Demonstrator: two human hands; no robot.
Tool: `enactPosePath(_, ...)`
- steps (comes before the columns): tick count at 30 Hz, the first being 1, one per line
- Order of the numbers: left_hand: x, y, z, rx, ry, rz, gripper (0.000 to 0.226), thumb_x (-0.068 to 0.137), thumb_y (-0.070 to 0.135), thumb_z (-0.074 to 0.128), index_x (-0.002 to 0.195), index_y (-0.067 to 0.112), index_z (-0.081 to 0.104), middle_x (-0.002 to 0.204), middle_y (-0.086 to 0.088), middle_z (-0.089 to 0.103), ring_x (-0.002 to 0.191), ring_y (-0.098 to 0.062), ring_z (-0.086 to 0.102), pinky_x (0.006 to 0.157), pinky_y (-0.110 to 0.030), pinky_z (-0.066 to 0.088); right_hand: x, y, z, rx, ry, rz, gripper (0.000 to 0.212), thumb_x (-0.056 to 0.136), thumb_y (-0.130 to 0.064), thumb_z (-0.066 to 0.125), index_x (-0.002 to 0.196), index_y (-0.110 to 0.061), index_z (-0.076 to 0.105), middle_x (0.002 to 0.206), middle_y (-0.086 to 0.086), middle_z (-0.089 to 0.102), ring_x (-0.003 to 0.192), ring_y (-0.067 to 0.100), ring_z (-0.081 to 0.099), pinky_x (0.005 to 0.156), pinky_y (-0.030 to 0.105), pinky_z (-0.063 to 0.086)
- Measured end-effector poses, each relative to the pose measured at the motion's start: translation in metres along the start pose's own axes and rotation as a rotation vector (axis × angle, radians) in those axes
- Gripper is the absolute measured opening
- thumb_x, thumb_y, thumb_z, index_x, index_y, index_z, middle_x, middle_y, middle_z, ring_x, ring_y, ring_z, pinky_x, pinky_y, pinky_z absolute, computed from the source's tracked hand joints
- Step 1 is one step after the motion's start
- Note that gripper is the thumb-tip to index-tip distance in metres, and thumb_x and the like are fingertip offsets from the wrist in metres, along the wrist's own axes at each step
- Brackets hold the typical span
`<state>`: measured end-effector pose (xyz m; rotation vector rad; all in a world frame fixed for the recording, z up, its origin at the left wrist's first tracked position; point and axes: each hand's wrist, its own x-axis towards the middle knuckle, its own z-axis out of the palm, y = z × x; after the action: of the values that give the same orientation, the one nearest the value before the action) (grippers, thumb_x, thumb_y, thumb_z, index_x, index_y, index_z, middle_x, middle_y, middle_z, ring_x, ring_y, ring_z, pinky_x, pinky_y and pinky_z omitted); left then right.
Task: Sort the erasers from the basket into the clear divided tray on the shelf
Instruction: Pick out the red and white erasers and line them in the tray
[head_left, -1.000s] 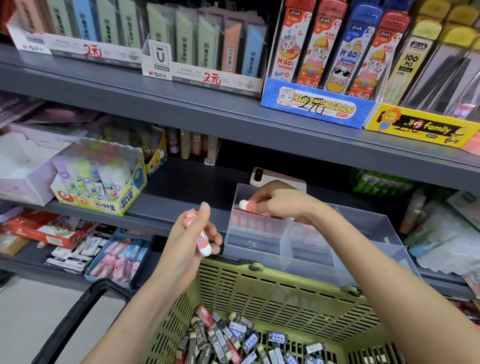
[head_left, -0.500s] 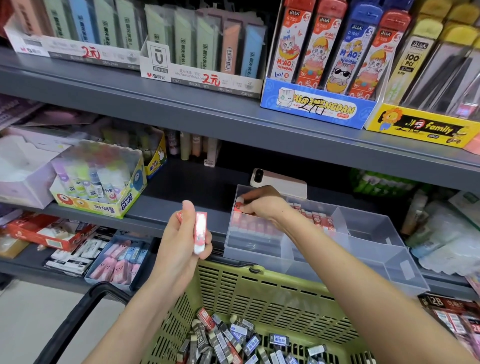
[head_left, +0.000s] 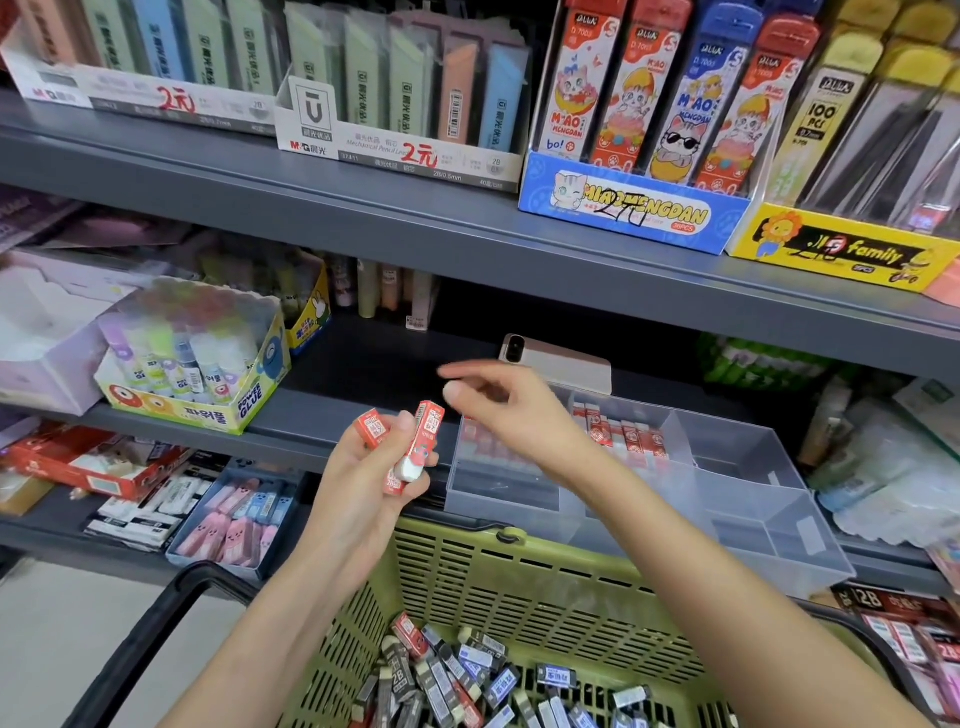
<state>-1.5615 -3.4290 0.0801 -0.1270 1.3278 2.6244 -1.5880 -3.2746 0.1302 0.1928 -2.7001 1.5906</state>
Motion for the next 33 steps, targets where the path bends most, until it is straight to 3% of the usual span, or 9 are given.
enactPosePath(3,0.000,-0.002,-0.002,0.021,-0.063,0.023,0.024,0.077,0.029,0.066,0.086,0.010,0.055,0.072,-0.001,0.064,0.056,-0.006,0.052,0.038,-0.016,0.035,-0.019,-0.013,0.004,-0.096,-0.199,-0.130,0.038,0.080,-0.021,0.073,0.116,-0.019,0.063,0.100,-0.003,0.065,0.087,0.012,0.059,0.083,0.026,0.048)
enactPosePath(6,0.000,-0.003,-0.003,0.036,-0.044,0.019,0.025,0.078,0.035,0.065,0.083,0.012,0.054,0.074,-0.006,0.061,0.059,-0.008,0.051,0.039,-0.017,0.036,-0.026,-0.017,0.003,-0.419,-0.096,-0.311,0.028,0.074,-0.032,0.077,0.095,-0.016,0.068,0.089,-0.005,0.064,0.086,0.011,0.051,0.079,0.022,0.039)
enactPosePath(9,0.000,-0.003,-0.001,0.058,0.013,0.000,0.034,0.077,0.042,0.063,0.088,0.012,0.053,0.068,-0.001,0.061,0.062,-0.011,0.061,0.050,-0.021,0.050,-0.028,-0.015,-0.004,-0.530,-0.089,-0.375,0.027,0.075,-0.035,0.075,0.084,-0.011,0.066,0.076,-0.006,0.058,0.079,0.013,0.045,0.070,0.024,0.035)
enactPosePath(15,-0.004,-0.004,0.002,0.116,-0.039,-0.021,0.036,0.078,0.046,0.060,0.088,0.012,0.053,0.065,0.001,0.060,0.057,-0.010,0.052,0.043,-0.017,0.043,-0.032,-0.007,-0.010,-0.574,-0.240,-0.346,0.021,0.087,-0.035,0.063,0.106,-0.027,0.068,0.087,-0.010,0.064,0.077,0.005,0.046,0.073,0.024,0.039)
enactPosePath(18,-0.003,-0.002,0.001,0.065,-0.001,-0.014,0.030,0.078,0.043,0.062,0.083,0.015,0.052,0.061,0.001,0.053,0.054,-0.008,0.046,0.037,-0.015,0.031,-0.028,-0.005,-0.020,-0.296,-0.105,-0.140,0.005,0.087,-0.033,0.063,0.088,-0.027,0.062,0.072,-0.012,0.062,0.067,0.004,0.057,0.070,0.030,0.048)
enactPosePath(21,-0.002,0.000,0.000,-0.030,0.005,-0.019,0.025,0.081,0.036,0.060,0.085,0.014,0.050,0.062,0.000,0.053,0.055,-0.010,0.049,0.040,-0.017,0.035,-0.010,0.002,-0.032,-0.054,0.132,0.059,0.009,0.085,-0.026,0.067,0.079,-0.023,0.060,0.069,-0.007,0.063,0.067,0.015,0.062,0.079,0.045,0.054)
enactPosePath(27,-0.002,0.000,-0.004,-0.185,-0.027,-0.077,0.014,0.093,0.006,0.047,0.103,0.005,0.058,0.075,-0.007,0.060,0.068,-0.016,0.056,0.052,-0.024,0.048,0.022,0.028,-0.024,-0.265,0.210,0.350,0.025,0.083,-0.028,0.065,0.073,-0.005,0.067,0.066,0.012,0.058,0.068,0.027,0.053,0.076,0.043,0.053)
enactPosePath(30,-0.001,0.000,-0.002,-0.161,-0.043,-0.068,0.022,0.085,0.011,0.056,0.106,0.004,0.059,0.077,-0.007,0.062,0.070,-0.015,0.058,0.054,-0.025,0.049,0.034,0.032,-0.018,-0.521,0.137,0.449,0.028,0.083,-0.035,0.063,0.071,-0.011,0.057,0.068,0.005,0.053,0.070,0.025,0.052,0.057,0.026,0.040)
enactPosePath(33,-0.001,0.001,-0.002,-0.031,-0.021,-0.032,0.031,0.078,0.023,0.063,0.106,0.012,0.064,0.082,-0.002,0.069,0.070,-0.011,0.063,0.052,-0.023,0.050,0.041,0.036,-0.014,-0.599,0.080,0.525,0.030,0.080,-0.037,0.067,0.087,-0.010,0.058,0.079,0.004,0.054,0.076,0.021,0.053,0.062,0.026,0.038)
